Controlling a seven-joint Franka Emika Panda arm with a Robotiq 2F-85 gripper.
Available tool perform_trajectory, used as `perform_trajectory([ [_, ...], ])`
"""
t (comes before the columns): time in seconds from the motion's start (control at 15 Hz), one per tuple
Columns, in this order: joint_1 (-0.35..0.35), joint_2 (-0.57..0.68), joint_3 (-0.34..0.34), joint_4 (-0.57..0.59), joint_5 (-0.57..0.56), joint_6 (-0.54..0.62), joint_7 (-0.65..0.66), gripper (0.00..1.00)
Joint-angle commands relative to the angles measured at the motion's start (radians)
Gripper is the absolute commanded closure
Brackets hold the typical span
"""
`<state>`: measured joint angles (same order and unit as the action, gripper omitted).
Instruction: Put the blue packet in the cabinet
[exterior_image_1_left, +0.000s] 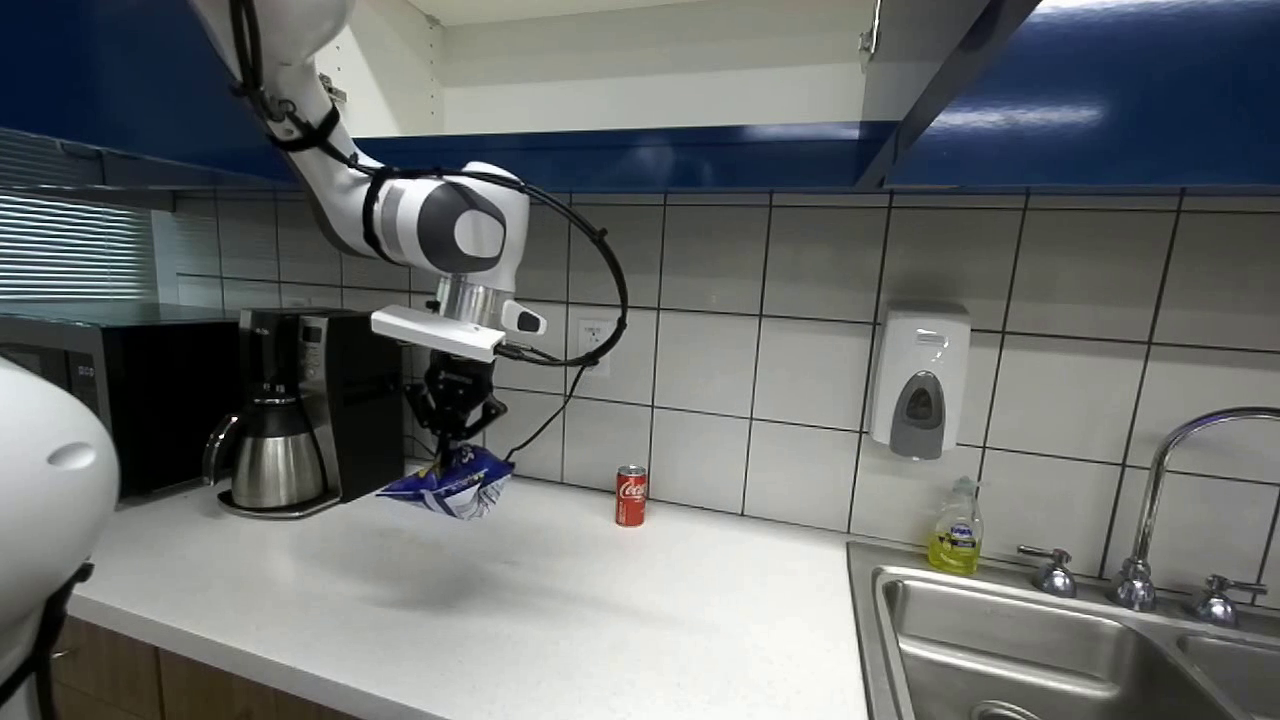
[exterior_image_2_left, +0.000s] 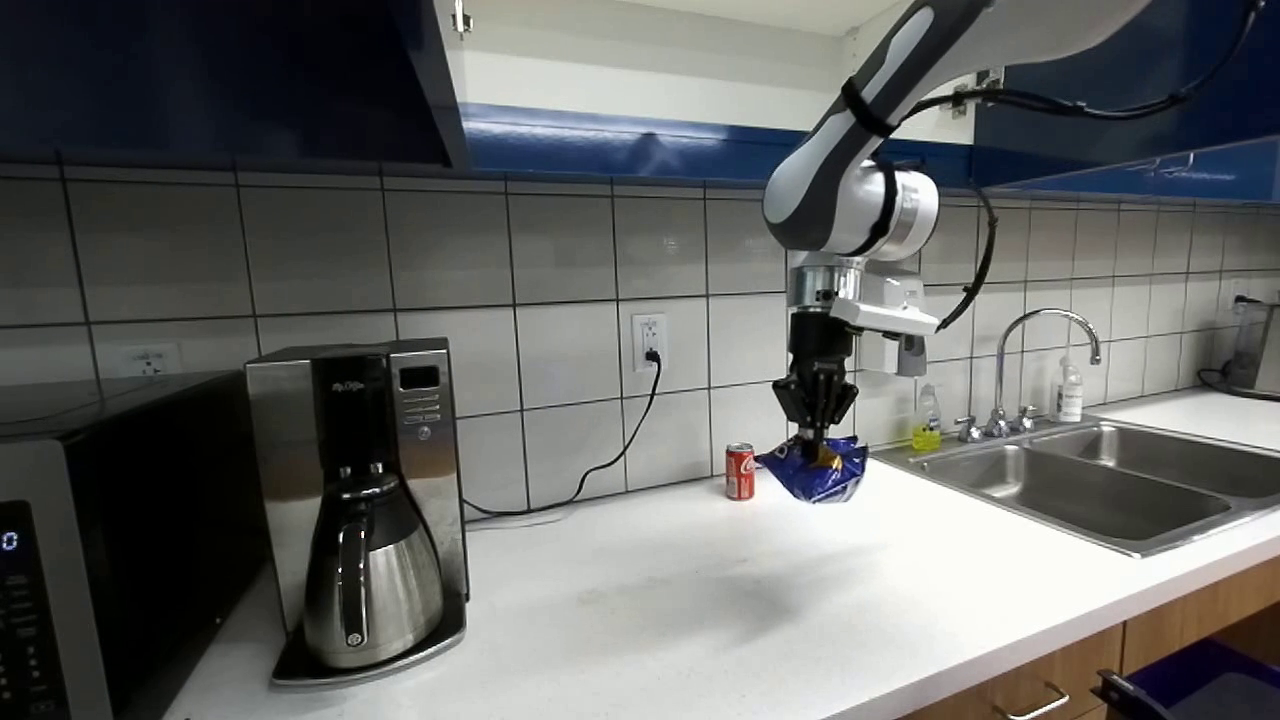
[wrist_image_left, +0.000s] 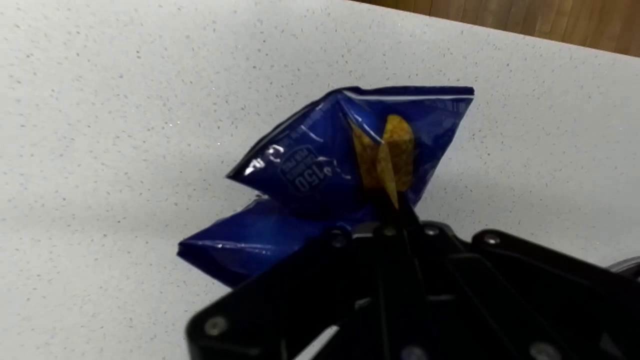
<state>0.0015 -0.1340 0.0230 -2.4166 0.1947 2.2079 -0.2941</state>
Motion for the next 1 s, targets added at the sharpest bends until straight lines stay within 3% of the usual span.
perform_trajectory([
  [0.0,0.0,-0.161,-0.035,-0.056,-0.026,-0.078,-0.009,1.0],
  [0.53,0.011,-0.445,-0.085,-0.008,-0.02,-0.245,0.018,1.0],
  [0.93,0.035,-0.568,-0.099,0.128,0.026,-0.298,0.053,1.0],
])
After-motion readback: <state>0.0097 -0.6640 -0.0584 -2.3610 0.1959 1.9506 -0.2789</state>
